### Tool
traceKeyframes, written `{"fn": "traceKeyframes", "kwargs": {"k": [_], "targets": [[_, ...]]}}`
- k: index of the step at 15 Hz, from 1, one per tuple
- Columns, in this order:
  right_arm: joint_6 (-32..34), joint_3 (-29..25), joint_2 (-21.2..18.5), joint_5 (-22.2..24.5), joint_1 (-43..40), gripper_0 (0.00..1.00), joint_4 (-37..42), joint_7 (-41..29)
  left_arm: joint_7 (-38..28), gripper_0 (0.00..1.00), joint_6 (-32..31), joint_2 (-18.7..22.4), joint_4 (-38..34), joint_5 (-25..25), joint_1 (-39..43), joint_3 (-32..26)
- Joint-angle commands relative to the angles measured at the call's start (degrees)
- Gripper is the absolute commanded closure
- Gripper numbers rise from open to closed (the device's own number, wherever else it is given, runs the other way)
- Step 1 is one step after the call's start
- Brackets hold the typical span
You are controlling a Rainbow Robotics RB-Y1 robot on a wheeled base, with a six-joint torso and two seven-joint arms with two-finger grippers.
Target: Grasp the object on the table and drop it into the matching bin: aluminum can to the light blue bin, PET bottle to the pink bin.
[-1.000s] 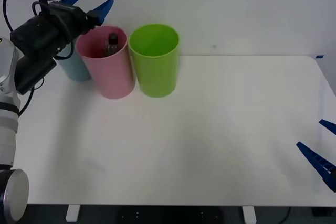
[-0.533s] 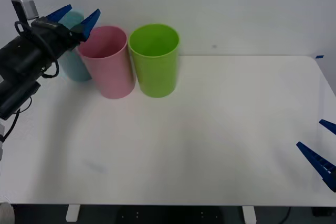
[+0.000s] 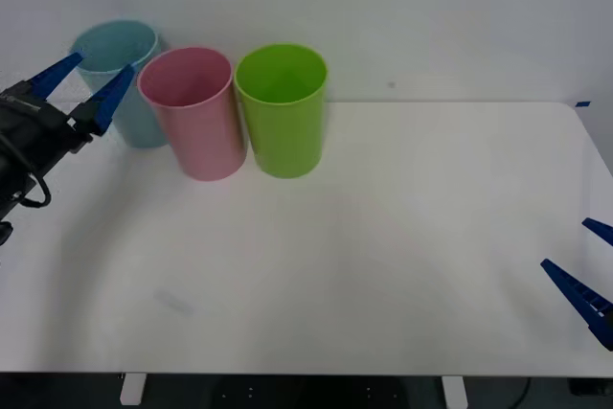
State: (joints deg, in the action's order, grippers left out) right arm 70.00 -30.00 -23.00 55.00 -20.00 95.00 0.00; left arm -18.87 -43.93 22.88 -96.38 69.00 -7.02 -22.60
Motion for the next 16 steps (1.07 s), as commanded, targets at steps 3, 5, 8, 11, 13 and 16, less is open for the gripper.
{"fn": "traceKeyframes", "kwargs": {"k": [3,5,8,11,13,16], "targets": [[0.0,0.0,0.0,0.0,0.0,0.0,0.0,0.0,1.8,0.0,-6.0,2.8,-1.9,-3.9,6.8,-3.9],[0.0,0.0,0.0,0.0,0.0,0.0,0.0,0.0,3.1,0.0,-7.8,5.2,-1.9,-6.0,9.5,-4.5],[0.0,0.0,0.0,0.0,0.0,0.0,0.0,0.0,6.4,0.0,-10.1,8.2,-1.9,-8.9,13.7,-5.3],[0.0,0.0,0.0,0.0,0.0,0.0,0.0,0.0,7.8,0.0,-14.9,9.4,-1.9,-9.4,17.6,-8.3],[0.0,0.0,0.0,0.0,0.0,0.0,0.0,0.0,11.5,0.0,-16.1,9.5,-1.9,-10.3,20.4,-8.9],[0.0,0.0,0.0,0.0,0.0,0.0,0.0,0.0,16.7,0.0,-16.9,9.5,-1.9,-12.4,24.6,-8.4]]}}
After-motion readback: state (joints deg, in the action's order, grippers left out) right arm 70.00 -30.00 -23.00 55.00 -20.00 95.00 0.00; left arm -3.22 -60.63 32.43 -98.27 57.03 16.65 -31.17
